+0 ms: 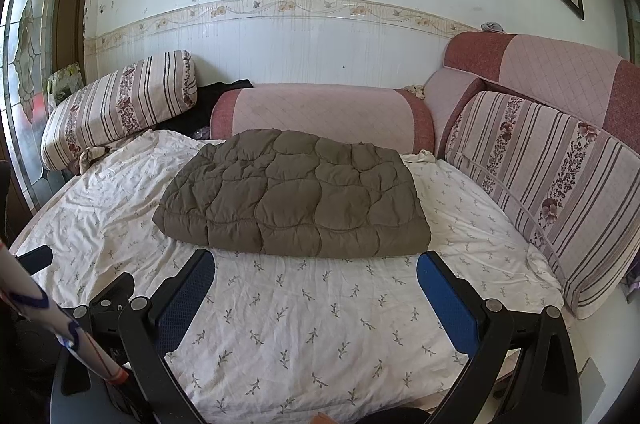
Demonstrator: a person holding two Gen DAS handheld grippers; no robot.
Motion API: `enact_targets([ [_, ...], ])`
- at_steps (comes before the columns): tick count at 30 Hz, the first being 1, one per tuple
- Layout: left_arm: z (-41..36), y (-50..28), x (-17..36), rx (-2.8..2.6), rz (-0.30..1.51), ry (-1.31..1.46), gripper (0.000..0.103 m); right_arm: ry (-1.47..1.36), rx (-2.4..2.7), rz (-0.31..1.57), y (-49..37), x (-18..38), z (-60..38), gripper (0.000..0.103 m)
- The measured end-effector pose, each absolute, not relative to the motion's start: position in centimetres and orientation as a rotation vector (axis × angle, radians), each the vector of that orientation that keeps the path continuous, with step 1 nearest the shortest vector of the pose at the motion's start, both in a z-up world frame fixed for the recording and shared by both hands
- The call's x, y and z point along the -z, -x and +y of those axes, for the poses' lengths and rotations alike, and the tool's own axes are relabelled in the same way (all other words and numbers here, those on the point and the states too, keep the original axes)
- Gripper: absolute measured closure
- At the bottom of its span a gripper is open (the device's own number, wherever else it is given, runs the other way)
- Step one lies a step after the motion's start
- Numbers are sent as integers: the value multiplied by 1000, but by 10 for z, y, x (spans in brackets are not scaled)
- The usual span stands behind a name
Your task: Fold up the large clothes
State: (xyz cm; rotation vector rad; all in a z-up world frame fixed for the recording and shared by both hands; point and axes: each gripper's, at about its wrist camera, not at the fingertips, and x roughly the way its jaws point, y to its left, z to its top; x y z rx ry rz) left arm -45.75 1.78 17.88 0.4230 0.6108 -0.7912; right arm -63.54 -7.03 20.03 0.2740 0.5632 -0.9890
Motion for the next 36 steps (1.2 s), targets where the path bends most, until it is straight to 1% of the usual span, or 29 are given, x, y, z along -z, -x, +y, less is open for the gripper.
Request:
enact_targets([
  [20, 20, 458, -178, 767, 596, -423, 0, -246, 1032, 611, 635, -190, -75, 0],
  [36, 25, 457, -182, 758, 577, -421, 0, -237, 1034, 614, 633, -190, -75, 0],
])
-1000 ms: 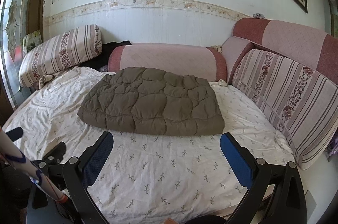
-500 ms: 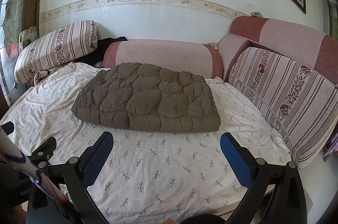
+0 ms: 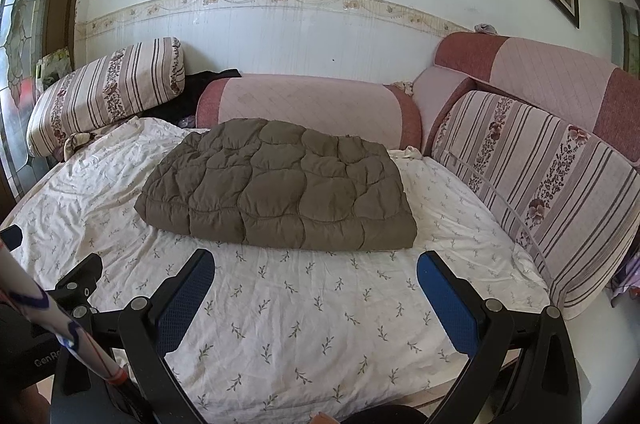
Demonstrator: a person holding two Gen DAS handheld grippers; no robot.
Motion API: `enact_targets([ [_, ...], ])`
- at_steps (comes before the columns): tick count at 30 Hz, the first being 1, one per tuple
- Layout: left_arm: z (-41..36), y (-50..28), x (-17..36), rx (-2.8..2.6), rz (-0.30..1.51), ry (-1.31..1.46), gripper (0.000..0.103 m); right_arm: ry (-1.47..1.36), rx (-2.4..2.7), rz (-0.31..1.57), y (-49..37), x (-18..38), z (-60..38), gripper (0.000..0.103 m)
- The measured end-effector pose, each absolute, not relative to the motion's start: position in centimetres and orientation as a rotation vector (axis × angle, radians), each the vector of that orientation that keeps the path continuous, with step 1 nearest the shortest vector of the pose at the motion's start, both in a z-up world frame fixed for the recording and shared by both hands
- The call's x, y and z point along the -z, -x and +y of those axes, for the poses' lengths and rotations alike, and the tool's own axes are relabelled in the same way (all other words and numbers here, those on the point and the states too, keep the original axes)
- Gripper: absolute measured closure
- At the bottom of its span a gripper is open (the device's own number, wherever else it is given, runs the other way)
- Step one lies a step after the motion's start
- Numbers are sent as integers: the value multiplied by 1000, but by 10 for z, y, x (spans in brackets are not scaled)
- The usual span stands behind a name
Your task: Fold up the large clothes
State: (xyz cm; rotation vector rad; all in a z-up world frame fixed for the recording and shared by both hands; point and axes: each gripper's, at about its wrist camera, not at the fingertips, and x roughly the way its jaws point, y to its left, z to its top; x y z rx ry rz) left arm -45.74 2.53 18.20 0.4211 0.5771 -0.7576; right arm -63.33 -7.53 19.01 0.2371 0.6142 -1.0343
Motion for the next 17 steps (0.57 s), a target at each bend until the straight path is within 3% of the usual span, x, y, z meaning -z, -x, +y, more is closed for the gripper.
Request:
enact_targets([
  [17, 46, 472, -204, 741, 501, -390, 0, -199, 1063, 566, 644, -215, -47, 0],
])
